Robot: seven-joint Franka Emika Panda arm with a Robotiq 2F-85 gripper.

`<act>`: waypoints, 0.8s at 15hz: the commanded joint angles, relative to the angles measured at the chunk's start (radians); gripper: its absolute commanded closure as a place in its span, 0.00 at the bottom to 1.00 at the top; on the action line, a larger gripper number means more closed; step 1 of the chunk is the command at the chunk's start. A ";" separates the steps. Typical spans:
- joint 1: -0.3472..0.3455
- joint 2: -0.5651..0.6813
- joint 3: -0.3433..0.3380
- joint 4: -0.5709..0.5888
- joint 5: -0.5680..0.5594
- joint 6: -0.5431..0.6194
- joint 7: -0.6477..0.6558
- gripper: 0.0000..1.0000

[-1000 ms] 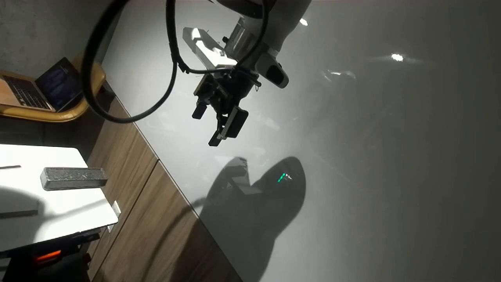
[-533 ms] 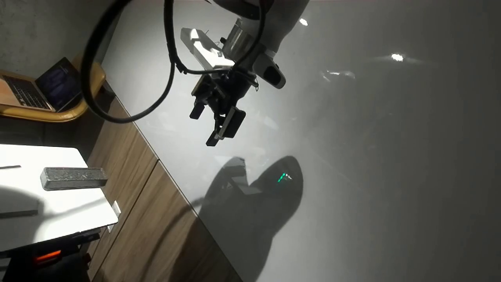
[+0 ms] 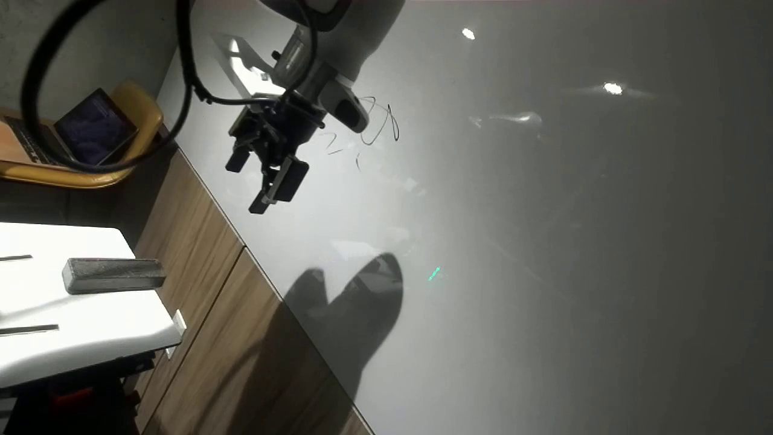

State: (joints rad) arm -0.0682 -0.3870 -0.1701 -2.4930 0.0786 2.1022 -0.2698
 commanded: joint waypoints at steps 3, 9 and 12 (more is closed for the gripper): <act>0.070 -0.107 0.083 -0.220 0.036 0.108 0.046 0.00; 0.144 0.026 0.102 -0.301 0.086 0.391 0.071 0.00; 0.155 0.096 0.105 -0.302 0.098 0.488 0.074 0.00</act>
State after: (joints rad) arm 0.0720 -0.3538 -0.0691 -2.7953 0.1455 2.5023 -0.1986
